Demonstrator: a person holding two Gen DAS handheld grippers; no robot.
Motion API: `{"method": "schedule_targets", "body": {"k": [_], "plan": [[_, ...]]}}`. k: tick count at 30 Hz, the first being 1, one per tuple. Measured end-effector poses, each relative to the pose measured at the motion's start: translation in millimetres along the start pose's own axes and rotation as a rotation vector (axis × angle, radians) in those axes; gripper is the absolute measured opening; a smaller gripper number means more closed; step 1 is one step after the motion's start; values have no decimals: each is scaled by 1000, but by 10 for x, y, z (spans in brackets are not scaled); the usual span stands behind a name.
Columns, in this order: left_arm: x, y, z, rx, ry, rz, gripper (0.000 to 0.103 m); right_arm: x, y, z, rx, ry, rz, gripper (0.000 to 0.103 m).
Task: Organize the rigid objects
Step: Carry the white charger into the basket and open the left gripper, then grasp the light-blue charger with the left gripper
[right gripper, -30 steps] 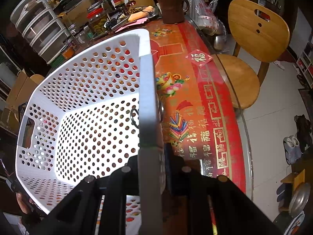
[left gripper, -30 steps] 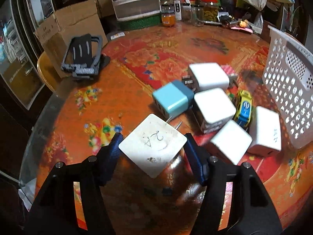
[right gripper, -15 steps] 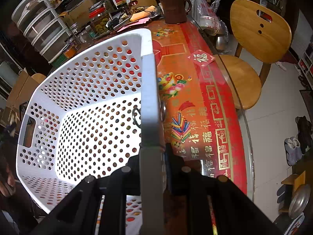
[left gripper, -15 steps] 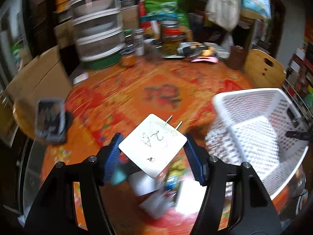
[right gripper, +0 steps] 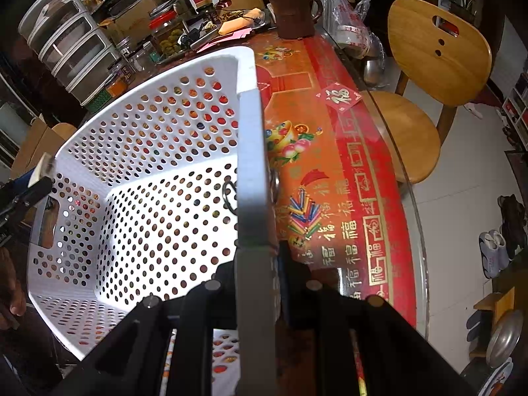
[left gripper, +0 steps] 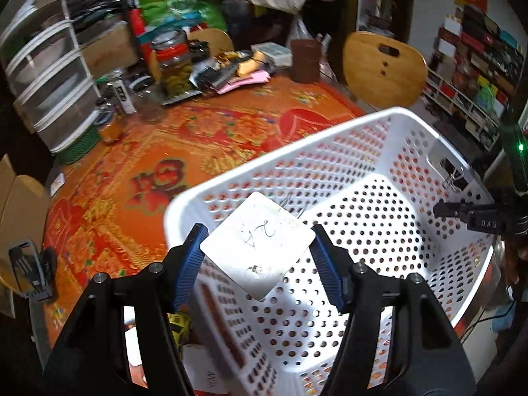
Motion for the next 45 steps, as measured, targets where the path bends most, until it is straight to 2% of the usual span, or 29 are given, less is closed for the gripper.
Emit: {"method": "schedule_targets", "body": {"k": [9,12,13,14,19,24,27,30,34,38,45], "plan": [[5,211,-223,86,41,7,62,4,6,-5,4,6,4,16],[0,218,-211,70,53,10,78,4,7,-4,4,6,3,16],[-5,211,-194,63,59,7,88,6,7,-3,4,7,3,16],[-3,198,-162,50,59,3,94,10,10,-5,6,7,4,15],[66,151,129,-23,104,38,95,15,1,-8,6,10,4,15],[504,195,619,-109,77,91,100,17,8,-10,6,6,6,15],[957,300,809,-119,6,131,102,19,7,-15,7,7,8,15],[1567,530,813,-79,-121,189,102,21,5,-15,7,7,8,15],[2135,1011,531,30,-179,311,102,22,3,-15,5,6,9,15],[2315,1425,258,109,-171,373,99,32,1,-11,3,5,10,15],[2391,1725,246,108,-161,440,99,29,2,-11,-1,-8,1,15]]}}
Point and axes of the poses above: each gripper's, at about its wrist camera, not at the fingertips, and z roughly against the way its jaws point, x to its left, y to its underside, the point moved 9 cm from there along -z, roughly the way its jaws point, and after that the axes turned 12 degrees about -x, right-handed, at the moved point
